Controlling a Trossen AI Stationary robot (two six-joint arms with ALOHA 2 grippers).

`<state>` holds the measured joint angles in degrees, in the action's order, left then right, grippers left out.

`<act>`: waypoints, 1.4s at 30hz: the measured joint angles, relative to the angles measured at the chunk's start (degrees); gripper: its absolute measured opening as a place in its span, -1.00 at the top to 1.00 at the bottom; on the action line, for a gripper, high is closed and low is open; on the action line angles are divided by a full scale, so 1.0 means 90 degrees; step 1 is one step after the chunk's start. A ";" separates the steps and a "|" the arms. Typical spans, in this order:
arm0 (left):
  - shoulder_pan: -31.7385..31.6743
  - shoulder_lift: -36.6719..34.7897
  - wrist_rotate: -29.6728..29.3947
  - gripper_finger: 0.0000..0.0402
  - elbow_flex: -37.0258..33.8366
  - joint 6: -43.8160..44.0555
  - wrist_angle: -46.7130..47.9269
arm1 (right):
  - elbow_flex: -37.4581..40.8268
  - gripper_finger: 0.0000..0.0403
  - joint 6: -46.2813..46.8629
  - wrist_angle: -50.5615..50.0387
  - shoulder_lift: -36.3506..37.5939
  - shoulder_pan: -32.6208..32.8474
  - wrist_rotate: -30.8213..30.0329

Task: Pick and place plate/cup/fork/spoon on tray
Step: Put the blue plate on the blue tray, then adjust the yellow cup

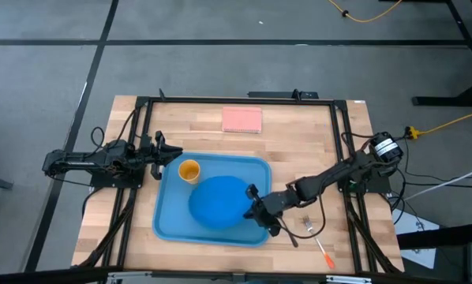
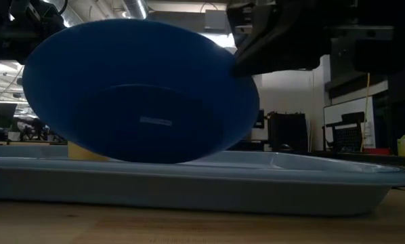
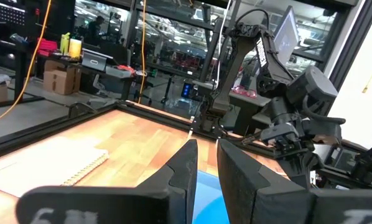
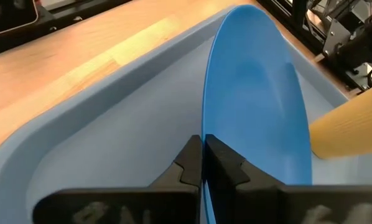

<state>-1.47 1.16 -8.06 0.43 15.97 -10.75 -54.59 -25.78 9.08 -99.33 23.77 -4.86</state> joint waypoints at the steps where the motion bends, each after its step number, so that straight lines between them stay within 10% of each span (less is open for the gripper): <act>1: 0.0000 0.0001 0.0001 0.73 0.0000 0.0000 0.0000 | 0.0000 0.93 -0.0002 -0.0009 0.0000 -0.0016 0.0078; 32: 0.0001 0.0000 0.0001 0.73 -0.0001 0.0000 0.0001 | -0.0005 0.50 0.0034 0.0606 -0.0558 -0.0275 0.0720; 42: -0.0001 -0.0002 0.0001 0.73 0.0000 0.0000 0.0001 | -0.0005 0.50 0.0023 0.0784 -0.0240 -0.0250 -0.0465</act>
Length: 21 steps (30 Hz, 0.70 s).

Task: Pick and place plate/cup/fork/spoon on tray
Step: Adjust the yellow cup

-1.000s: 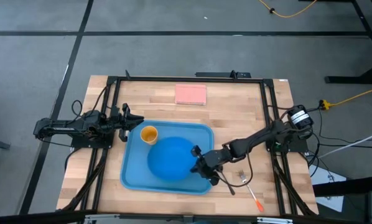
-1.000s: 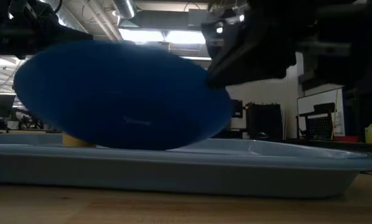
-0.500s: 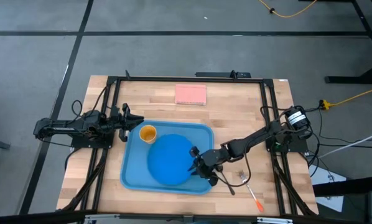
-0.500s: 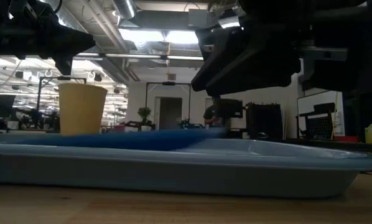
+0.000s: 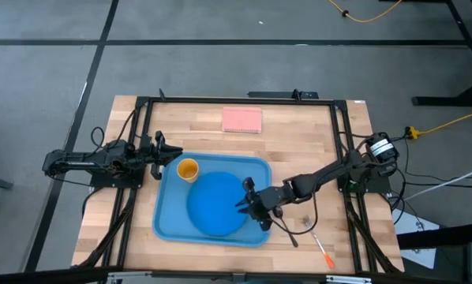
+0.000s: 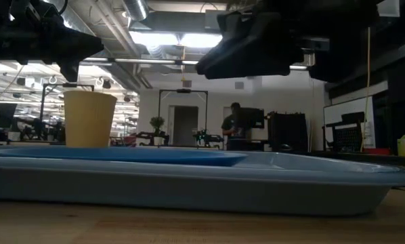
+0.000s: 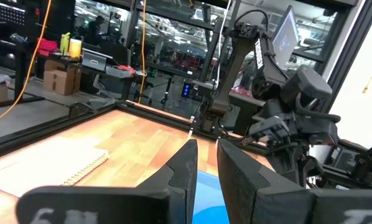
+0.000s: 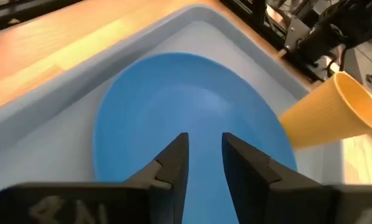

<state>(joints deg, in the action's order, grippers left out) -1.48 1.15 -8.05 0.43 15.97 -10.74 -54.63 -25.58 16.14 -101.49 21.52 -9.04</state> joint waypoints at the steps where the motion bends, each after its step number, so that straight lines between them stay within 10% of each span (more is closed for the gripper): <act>1: 0.0000 0.0000 0.0000 0.73 -0.0001 0.0000 -0.0002 | 0.0000 0.50 0.0002 0.0027 0.0000 -0.0020 0.0003; 21: 0.0001 0.0000 0.0000 0.73 -0.0001 0.0000 -0.0001 | -0.0715 0.50 0.1655 0.2026 -0.1237 -0.1539 0.0521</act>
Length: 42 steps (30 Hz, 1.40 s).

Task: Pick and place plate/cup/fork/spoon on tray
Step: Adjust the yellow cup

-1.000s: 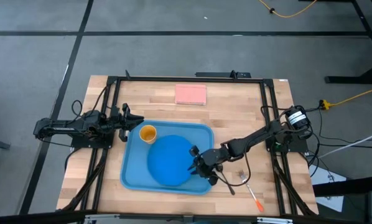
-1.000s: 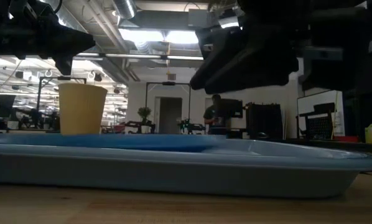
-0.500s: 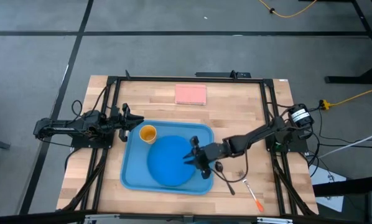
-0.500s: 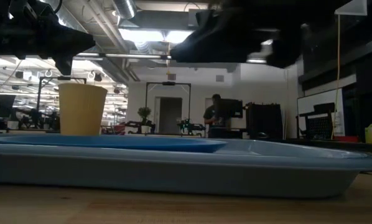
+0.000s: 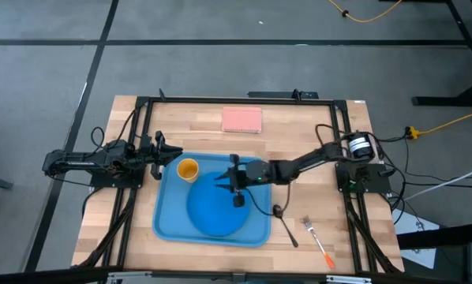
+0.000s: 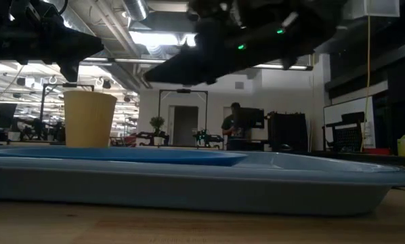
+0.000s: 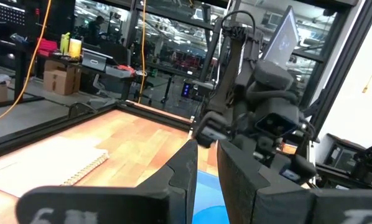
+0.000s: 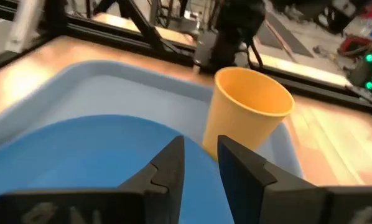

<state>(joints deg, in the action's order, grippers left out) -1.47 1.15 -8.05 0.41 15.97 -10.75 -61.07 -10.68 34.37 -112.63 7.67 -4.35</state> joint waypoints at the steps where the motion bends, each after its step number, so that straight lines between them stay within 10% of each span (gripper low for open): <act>1: 0.0001 0.0000 0.0002 0.73 0.0001 0.0000 -0.0001 | -0.0216 0.50 0.0010 -0.0061 -0.0137 -0.0041 -0.0003; 42: 0.0000 0.0000 0.0000 0.73 0.0000 0.0000 -0.0001 | -0.2544 0.50 0.0313 -0.1026 -0.1966 -0.0645 0.0626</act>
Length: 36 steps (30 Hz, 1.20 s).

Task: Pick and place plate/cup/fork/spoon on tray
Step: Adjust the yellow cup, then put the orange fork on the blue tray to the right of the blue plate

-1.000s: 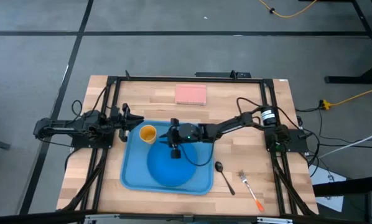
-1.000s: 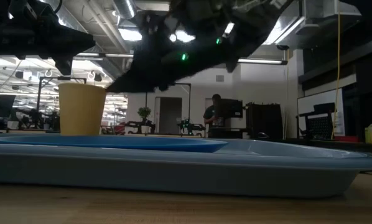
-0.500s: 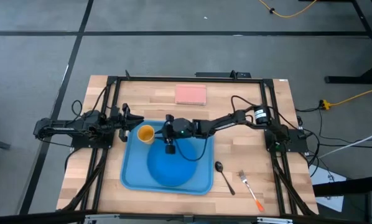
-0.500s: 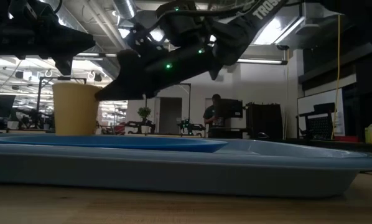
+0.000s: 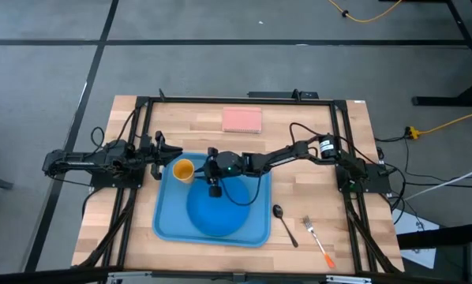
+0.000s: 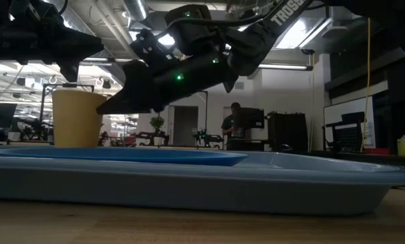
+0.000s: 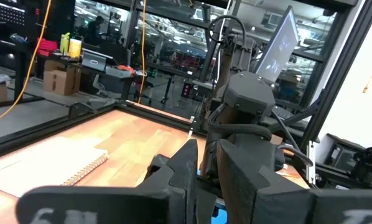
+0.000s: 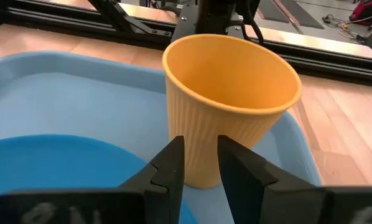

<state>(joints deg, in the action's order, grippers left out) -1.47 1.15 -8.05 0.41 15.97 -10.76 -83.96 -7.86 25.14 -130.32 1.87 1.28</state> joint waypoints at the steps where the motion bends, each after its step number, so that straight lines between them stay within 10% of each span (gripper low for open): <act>1: 0.0000 0.0002 0.0000 0.73 0.0002 0.0000 -0.0001 | 0.0000 0.50 -0.0008 0.0003 0.0000 0.0000 0.0000; 21: -0.0001 0.0000 0.0000 0.73 0.0001 0.0000 -0.0001 | -0.0180 0.51 0.0330 -0.2383 0.0372 -0.0040 -0.0130; 29: 0.0002 0.0000 0.0000 0.73 0.0002 0.0000 -0.0001 | 0.0119 0.71 0.0459 -0.4767 0.1996 0.0042 -0.0640; 36: 0.0001 0.0001 0.0000 0.73 0.0002 0.0000 -0.0001 | 0.2466 0.88 0.2525 -0.5021 0.4362 0.0720 -0.1045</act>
<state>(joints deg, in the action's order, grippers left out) -1.46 1.16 -8.05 0.43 15.97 -10.76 -61.77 14.86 -20.05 -91.07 8.35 -8.12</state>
